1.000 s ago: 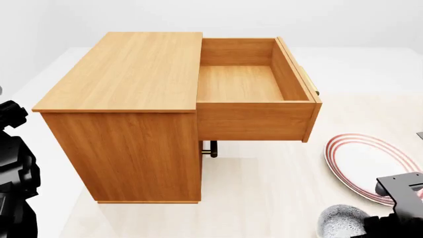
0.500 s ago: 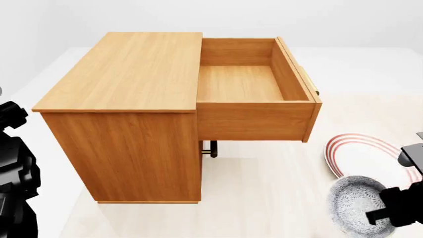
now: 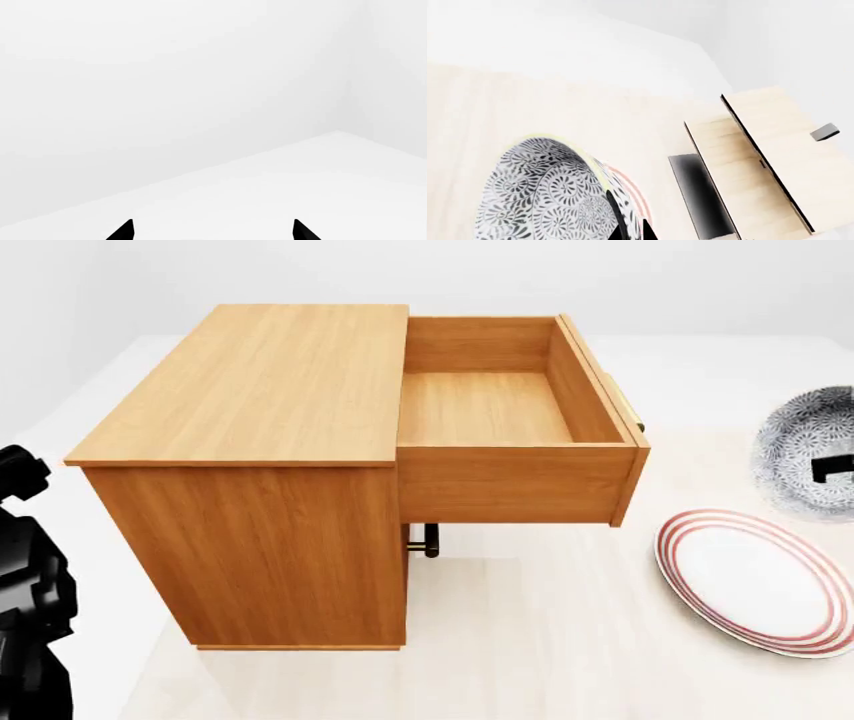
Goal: Open the top drawer of the cabinet and put the bowl in it.
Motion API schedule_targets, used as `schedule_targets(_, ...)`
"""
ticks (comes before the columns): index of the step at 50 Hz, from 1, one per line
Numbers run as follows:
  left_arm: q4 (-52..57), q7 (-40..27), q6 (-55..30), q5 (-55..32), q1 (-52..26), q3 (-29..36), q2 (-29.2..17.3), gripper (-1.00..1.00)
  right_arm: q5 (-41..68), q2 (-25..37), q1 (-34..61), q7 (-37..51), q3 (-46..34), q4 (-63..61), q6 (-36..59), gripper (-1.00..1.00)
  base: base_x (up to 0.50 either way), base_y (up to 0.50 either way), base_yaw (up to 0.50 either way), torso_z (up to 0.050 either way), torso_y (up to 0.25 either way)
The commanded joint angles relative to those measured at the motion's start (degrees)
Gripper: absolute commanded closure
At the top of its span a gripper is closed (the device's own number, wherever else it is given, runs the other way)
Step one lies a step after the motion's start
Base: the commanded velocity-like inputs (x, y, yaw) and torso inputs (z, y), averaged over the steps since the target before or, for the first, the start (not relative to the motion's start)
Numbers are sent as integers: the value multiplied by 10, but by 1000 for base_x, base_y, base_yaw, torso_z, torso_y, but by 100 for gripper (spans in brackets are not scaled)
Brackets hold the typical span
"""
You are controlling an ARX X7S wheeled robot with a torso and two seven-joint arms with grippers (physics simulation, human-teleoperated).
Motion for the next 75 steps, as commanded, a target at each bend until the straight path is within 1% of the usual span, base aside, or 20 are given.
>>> schedule_targets(1,0,2,-1,0,-1,-5,-2,-100,-160,-127,223,-30,-131,100,-33,100,0,0,0,0,0)
schedule_targets(5,0,2,-3,1,-1,-6,-2,-100,-221,-180,270,-72,-205,148,-74,100,0,0,0,0,0)
schedule_targets(9,0,1,-4,2,-2,-5,-2,-100,-264,-235,308,-105,-248,204,-118,100,0,0,0,0,0)
schedule_targets(14,0,3,-3,0,-2,-6,-2,-100,-288,-302,339,-150,-270,274,-178,100,0,0,0,0,0)
schedule_targets(20,0,4,-5,1,1,-7,-2,-100,-300,-375,344,-201,-284,354,-243,100,0,0,0,0,0)
schedule_targets(24,0,5,-5,2,-1,-6,-2,-100,-313,-423,346,-240,-309,400,-272,100,0,0,0,0,0)
schedule_targets(33,0,7,-5,1,0,-6,-1,-100,-337,-504,343,-298,-350,481,-317,100,0,0,0,0,0)
schedule_targets(47,0,10,-4,1,1,-8,-2,-100,-353,-596,322,-372,-389,598,-352,100,0,0,0,0,0)
schedule_targets(51,0,11,-3,1,1,-9,-2,-100,-315,-604,319,-379,-417,598,-335,100,0,0,0,0,0)
schedule_targets(57,0,14,-3,0,1,-11,-1,-100,-187,-604,332,-358,-484,588,-312,100,0,0,0,0,2)
schedule_targets(62,0,15,-2,1,1,-12,-1,-100,-111,-604,338,-343,-533,592,-309,100,0,0,0,0,0)
schedule_targets(66,0,15,-2,0,1,-13,-1,-100,-95,-604,331,-339,-556,595,-314,100,0,0,0,0,0)
schedule_targets(75,0,17,-3,1,0,-15,-2,-100,-90,-604,302,-336,-565,597,-317,100,0,0,0,0,0)
